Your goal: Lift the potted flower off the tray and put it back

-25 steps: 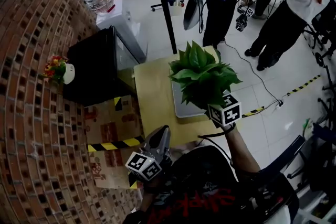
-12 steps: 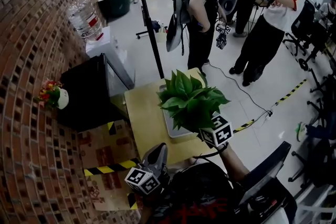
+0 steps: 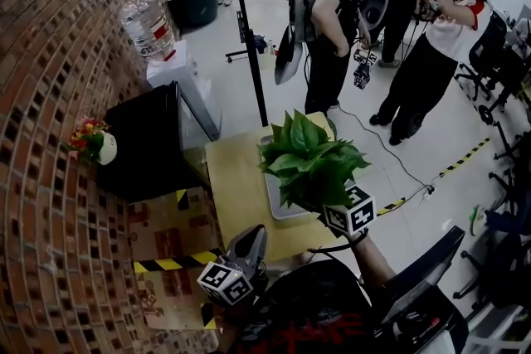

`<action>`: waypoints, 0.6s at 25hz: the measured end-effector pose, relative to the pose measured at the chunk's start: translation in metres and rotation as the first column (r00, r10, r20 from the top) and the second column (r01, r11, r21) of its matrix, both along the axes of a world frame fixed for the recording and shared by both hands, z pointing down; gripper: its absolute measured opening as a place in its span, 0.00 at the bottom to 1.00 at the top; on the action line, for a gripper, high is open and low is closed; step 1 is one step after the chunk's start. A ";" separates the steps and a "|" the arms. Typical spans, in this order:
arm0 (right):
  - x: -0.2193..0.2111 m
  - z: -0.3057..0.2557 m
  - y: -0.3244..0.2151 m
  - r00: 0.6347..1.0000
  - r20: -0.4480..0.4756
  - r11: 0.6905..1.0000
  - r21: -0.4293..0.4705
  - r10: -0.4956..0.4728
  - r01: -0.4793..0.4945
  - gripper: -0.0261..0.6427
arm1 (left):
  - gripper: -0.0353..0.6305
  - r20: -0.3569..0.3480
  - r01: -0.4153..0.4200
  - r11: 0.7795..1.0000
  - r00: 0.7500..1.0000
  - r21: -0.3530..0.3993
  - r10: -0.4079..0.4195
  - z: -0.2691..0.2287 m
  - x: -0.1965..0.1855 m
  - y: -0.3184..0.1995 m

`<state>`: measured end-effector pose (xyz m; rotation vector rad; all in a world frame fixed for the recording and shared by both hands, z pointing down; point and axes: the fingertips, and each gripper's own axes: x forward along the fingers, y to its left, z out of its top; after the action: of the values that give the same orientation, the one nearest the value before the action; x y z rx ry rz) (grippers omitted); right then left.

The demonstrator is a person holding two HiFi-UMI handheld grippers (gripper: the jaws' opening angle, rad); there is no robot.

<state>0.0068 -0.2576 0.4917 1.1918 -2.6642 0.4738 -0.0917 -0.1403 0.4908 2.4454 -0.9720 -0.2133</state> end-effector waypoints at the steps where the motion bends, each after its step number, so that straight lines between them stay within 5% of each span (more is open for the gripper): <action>1: -0.001 -0.002 0.000 1.000 -0.009 1.000 0.004 -0.008 0.008 0.86 | 0.06 0.000 0.006 1.000 1.000 0.000 -0.006 0.000 0.000 -0.001; 6: -0.002 -0.007 -0.001 0.999 -0.013 0.999 0.008 -0.031 0.031 0.86 | 0.06 0.009 0.028 1.000 1.000 -0.009 -0.028 0.001 -0.002 -0.003; 15: 0.012 0.016 -0.027 0.994 -0.099 0.985 0.174 0.039 -0.022 0.86 | 0.06 0.039 0.097 0.994 0.995 -0.051 -0.096 0.010 -0.009 -0.006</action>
<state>0.0191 -0.2843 0.5082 1.2682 -2.6461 0.1829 -0.1009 -0.1462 0.5005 2.3644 -1.0992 -0.1742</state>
